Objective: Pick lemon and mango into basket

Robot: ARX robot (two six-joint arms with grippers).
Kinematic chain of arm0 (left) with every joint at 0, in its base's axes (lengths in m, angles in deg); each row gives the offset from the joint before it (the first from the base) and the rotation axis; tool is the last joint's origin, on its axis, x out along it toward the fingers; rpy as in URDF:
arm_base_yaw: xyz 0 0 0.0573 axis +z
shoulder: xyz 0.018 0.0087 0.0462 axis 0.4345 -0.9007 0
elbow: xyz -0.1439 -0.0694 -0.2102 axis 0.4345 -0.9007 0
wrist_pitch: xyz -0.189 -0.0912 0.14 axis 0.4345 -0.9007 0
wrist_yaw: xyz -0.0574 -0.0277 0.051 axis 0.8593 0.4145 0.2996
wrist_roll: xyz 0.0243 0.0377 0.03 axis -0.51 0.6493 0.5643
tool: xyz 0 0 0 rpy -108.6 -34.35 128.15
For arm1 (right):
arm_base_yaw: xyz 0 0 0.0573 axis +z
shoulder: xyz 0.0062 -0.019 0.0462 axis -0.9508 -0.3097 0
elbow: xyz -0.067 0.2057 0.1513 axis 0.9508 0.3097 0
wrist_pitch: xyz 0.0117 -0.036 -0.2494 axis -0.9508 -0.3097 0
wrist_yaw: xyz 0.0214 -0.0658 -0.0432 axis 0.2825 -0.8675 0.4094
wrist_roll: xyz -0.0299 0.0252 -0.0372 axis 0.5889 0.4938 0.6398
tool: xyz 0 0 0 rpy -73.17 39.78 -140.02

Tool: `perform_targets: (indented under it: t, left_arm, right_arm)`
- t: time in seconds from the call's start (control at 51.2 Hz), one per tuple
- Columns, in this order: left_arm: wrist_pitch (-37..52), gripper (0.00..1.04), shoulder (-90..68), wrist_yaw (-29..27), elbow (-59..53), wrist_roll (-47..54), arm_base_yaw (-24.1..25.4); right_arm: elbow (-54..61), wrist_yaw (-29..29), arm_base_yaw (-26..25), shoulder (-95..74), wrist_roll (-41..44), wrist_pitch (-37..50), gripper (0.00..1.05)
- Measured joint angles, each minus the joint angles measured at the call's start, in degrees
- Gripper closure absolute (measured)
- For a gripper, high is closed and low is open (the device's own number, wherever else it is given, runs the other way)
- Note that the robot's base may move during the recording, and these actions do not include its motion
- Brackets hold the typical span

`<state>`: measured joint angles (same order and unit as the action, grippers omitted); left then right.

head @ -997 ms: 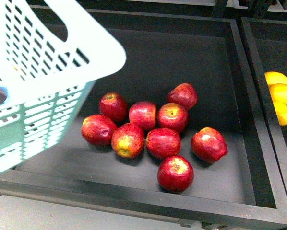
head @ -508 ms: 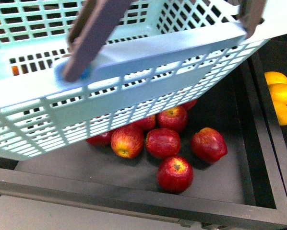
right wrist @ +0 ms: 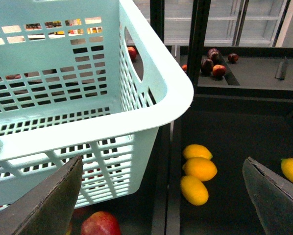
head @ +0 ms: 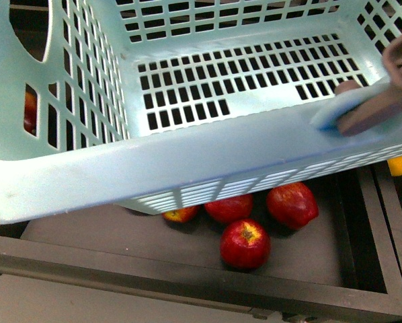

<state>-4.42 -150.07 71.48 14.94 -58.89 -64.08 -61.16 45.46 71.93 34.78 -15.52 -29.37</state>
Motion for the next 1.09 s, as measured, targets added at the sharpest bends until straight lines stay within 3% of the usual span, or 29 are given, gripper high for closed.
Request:
perform_targets:
  t: [0.508, 0.606, 0.645, 0.723, 0.879, 1.094]
  left_arm:
    - [0.04, 1.00, 0.00, -1.33, 0.00, 0.39, 0.61]
    - [0.04, 1.00, 0.00, -1.07, 0.00, 0.35, 0.59]
    - [0.07, 1.00, 0.00, -1.09, 0.00, 0.37, 0.57]
    - [0.07, 1.00, 0.00, -1.11, 0.00, 0.50, 0.46]
    - [0.07, 1.00, -0.04, -1.70, 0.00, 0.59, 0.48]
    - [0.07, 1.00, -0.07, -1.27, 0.00, 0.59, 0.46]
  right_arm:
    - [-0.04, -0.26, 0.04, -0.13, -0.33, -0.15, 0.09]
    - [-8.85, -8.52, -1.11, -14.32, -15.41, -20.68, 0.09]
    - [-10.71, -8.31, -3.04, -18.27, -19.98, -24.96, 0.09]
    - [-11.13, -6.73, -6.88, -22.91, -24.98, -25.46, 0.09]
    - [-12.57, -1.42, -23.45, -37.33, -25.38, -10.25, 0.09]
    - [-21.86, 1.31, -38.69, -69.48, -21.59, 17.00, 0.09]
